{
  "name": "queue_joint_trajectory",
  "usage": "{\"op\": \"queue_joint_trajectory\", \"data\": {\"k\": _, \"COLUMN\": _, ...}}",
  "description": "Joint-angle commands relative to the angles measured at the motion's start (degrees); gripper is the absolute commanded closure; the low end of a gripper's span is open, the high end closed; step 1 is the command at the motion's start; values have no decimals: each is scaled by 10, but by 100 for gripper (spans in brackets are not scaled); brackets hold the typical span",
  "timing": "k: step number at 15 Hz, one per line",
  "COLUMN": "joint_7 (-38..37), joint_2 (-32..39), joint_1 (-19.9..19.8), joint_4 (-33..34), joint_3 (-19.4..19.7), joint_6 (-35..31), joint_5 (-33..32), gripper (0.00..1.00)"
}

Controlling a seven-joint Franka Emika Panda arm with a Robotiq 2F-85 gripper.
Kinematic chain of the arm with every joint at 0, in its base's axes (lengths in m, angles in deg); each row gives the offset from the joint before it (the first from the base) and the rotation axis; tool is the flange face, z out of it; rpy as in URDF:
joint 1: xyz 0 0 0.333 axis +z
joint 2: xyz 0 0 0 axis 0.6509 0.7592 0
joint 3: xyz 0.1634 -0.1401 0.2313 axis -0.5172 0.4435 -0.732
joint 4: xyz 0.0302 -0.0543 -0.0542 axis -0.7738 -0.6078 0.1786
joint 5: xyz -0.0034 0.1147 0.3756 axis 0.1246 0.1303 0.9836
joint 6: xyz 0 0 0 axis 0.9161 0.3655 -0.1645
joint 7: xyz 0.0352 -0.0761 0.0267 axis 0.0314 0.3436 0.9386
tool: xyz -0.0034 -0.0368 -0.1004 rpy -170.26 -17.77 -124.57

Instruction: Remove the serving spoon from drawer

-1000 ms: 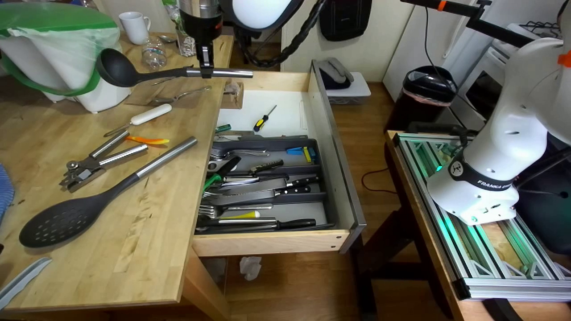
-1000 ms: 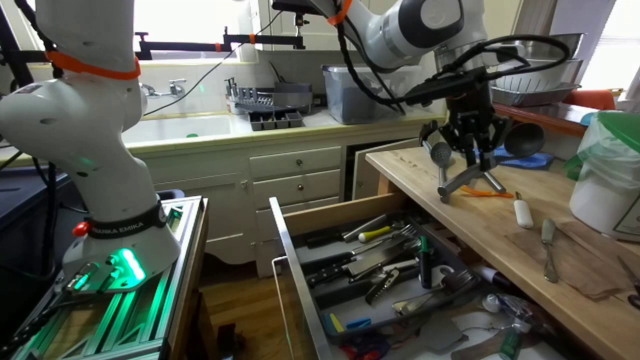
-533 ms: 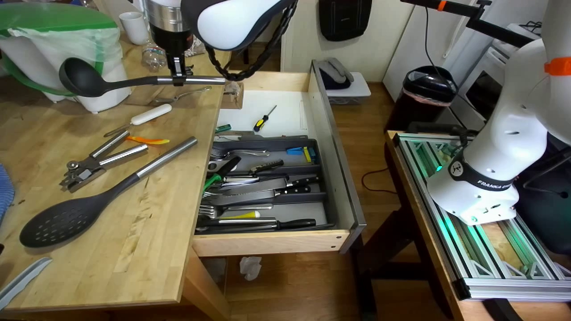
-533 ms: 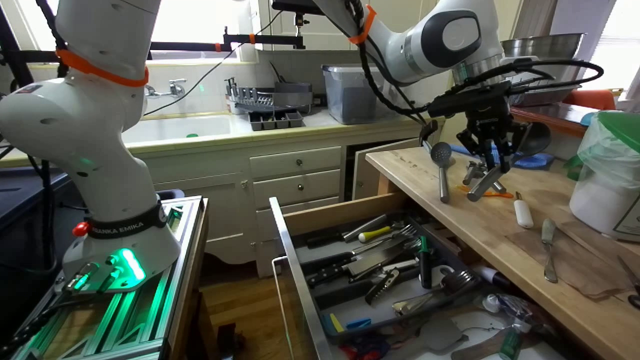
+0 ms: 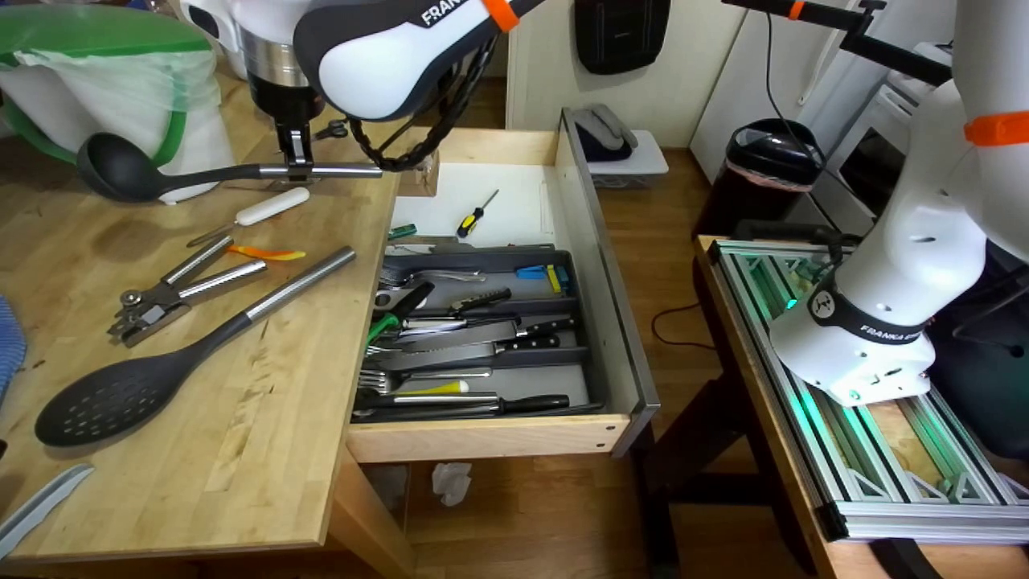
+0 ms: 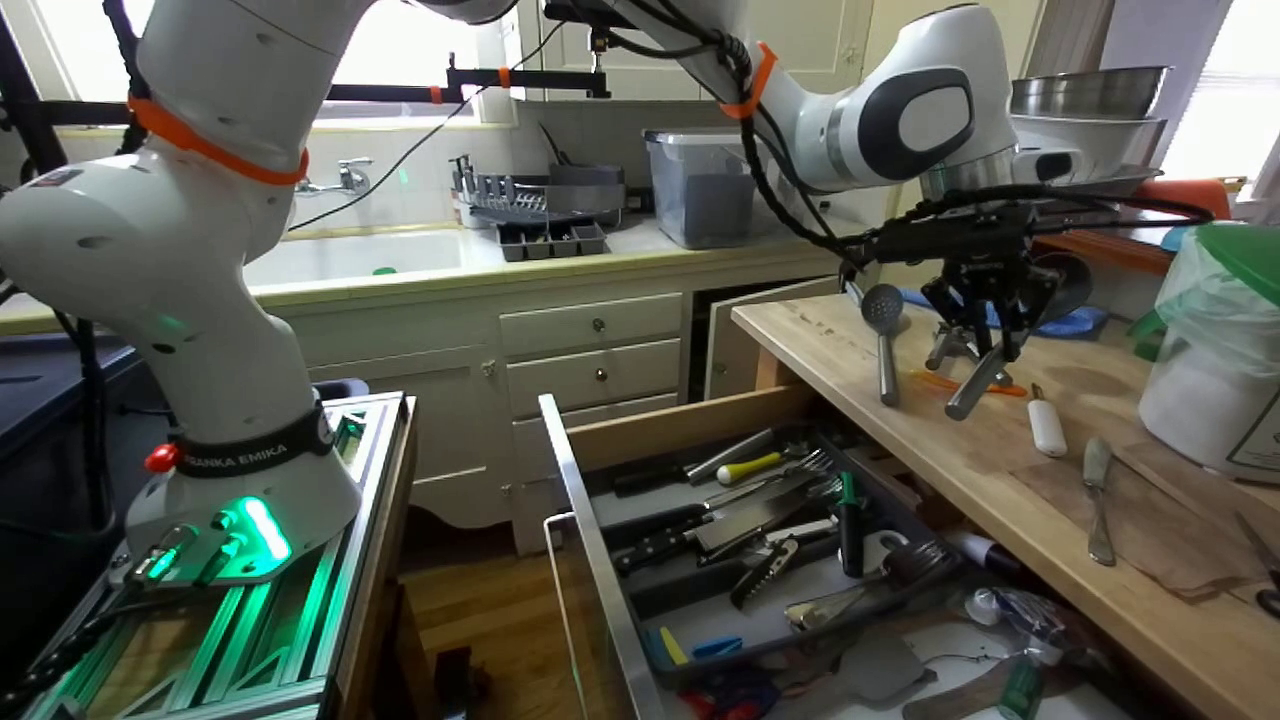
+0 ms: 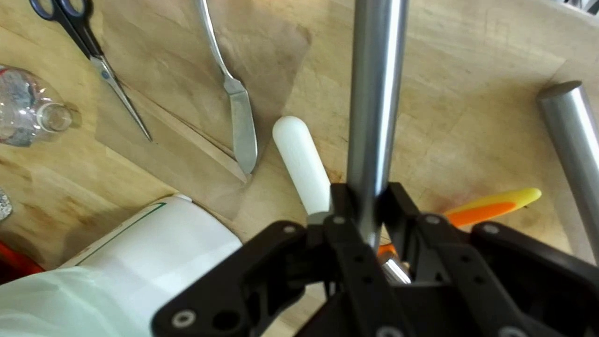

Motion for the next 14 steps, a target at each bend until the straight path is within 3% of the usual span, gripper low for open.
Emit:
{"op": "queue_joint_trajectory", "data": {"k": 1, "joint_7": 27, "joint_2": 41, "joint_1": -11, "joint_4": 34, "joint_3": -11, "joint_6": -33, "joint_5": 19, "gripper": 94}}
{"op": "queue_joint_trajectory", "data": {"k": 14, "joint_7": 66, "joint_2": 116, "joint_1": -21, "joint_4": 104, "joint_3": -28, "joint_6": -46, "joint_5": 30, "gripper": 94}}
